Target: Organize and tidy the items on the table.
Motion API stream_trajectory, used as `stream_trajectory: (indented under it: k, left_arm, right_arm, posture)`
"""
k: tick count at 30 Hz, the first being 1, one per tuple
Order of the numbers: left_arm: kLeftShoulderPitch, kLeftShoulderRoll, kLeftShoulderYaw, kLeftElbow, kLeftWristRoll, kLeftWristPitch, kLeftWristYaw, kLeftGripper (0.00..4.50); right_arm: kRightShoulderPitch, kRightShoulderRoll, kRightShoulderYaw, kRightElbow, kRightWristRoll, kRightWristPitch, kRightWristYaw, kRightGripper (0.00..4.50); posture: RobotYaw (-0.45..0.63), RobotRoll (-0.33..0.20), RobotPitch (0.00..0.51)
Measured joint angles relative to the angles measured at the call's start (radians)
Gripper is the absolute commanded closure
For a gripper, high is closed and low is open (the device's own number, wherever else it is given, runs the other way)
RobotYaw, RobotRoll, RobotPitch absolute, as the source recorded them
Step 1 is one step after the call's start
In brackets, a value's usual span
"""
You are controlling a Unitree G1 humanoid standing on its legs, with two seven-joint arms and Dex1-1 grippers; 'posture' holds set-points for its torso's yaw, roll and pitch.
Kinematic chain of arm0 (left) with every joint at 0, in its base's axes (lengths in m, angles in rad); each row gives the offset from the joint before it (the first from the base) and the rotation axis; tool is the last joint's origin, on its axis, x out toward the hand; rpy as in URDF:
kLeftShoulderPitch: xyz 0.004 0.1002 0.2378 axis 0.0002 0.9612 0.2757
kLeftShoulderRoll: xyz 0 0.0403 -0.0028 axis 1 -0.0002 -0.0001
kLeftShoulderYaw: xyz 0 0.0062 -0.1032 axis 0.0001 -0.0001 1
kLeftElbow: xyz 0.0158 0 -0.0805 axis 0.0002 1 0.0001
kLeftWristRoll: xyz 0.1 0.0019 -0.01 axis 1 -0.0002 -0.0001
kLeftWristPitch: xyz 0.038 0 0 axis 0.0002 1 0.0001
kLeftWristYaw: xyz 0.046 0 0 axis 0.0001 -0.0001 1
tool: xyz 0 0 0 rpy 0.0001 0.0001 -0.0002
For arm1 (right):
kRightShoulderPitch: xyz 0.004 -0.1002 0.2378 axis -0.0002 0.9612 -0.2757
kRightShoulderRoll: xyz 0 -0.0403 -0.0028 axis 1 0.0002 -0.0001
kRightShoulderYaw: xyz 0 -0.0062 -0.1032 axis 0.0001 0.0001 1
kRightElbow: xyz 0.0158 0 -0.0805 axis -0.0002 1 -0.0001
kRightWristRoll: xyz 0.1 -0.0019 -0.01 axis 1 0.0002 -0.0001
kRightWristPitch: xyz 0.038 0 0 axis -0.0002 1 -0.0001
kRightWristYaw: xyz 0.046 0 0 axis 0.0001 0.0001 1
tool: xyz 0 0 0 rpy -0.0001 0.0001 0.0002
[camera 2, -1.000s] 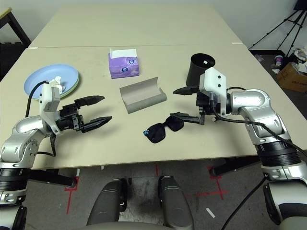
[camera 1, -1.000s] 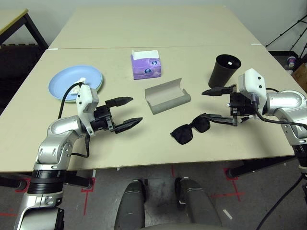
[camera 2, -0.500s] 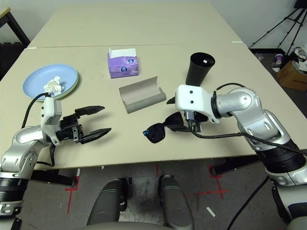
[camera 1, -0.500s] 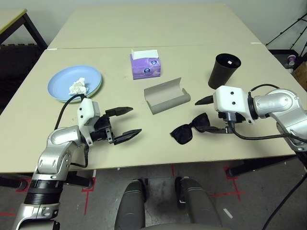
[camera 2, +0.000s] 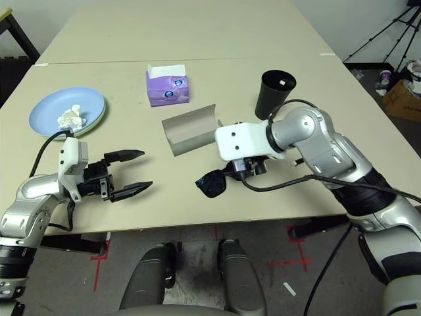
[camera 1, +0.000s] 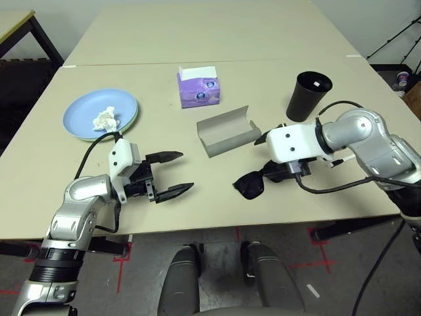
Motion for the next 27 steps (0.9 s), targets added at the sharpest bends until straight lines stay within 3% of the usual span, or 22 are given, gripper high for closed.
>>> stream_trajectory:
  k: [12, 27]
  left_arm:
    - [0.016, 0.017, -0.007, -0.001, 0.001, -0.006, -0.012, 0.04]
    - [0.016, 0.021, -0.032, -0.011, 0.001, -0.003, -0.012, 0.04]
  right_arm:
    - [-0.075, 0.051, 0.06, 0.03, -0.111, -0.034, 0.067, 0.0]
    - [-0.088, 0.01, 0.076, -0.067, -0.213, 0.041, 0.153, 0.0]
  posture:
    - [-0.01, 0.0, 0.181]
    - [-0.03, 0.0, 0.184]
